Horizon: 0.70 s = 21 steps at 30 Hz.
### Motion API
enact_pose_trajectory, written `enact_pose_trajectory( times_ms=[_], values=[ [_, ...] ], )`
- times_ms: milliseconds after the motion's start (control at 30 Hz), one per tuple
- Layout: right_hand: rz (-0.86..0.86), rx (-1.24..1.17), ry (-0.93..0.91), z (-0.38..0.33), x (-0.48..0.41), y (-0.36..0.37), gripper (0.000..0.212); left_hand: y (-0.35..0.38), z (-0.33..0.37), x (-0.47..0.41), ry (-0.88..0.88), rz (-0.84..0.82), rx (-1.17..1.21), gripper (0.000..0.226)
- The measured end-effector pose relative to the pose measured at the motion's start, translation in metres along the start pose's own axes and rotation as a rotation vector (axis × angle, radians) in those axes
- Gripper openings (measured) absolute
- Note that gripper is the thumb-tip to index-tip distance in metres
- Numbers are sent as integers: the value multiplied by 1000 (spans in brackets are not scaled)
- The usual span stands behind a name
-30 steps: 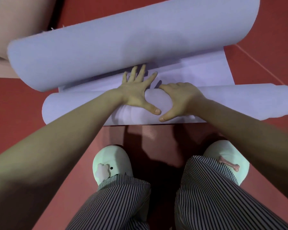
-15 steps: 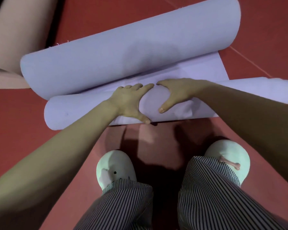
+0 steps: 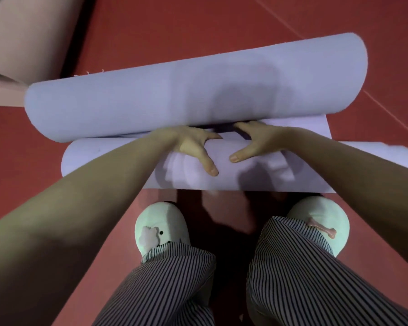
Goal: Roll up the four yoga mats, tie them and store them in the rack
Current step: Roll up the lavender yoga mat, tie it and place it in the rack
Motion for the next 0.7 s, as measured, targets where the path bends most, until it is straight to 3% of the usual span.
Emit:
enact_pose_trajectory(
  times_ms=[100, 167, 267, 400, 500, 600, 700],
  values=[
    [108, 26, -9, -3, 7, -6, 132, 6, -2, -2, -10, -68, 105, 100],
    [112, -18, -10, -1, 11, -5, 124, 5, -3, -3, 9, -44, 90, 116],
    [157, -11, -38, -4, 11, -18, 113, -13, -7, -2, 19, 131, -46, 135],
    [163, 92, -67, -15, 14, -26, 87, -41, -15, 4, -53, 285, -52, 138],
    [165, 252, -62, -25, 20, -5, 104, -43, -19, 2, -74, 276, -46, 137],
    [229, 266, -70, -27, 14, -10, 102, -47, -19, 2, -56, 325, -13, 131],
    [137, 129, -48, -21, 6, -19, 102, -53, -12, 8, 30, 398, 122, 97]
  ],
)
Point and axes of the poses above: each hand's wrist, its own x-axis away from the middle knuckle, its own y-axis out of the palm, z = x × y, the point moved 10 cm from there along -x, towards the middle knuckle, and after that the axes turned 4 degrees about z, right-handed, at the moved point
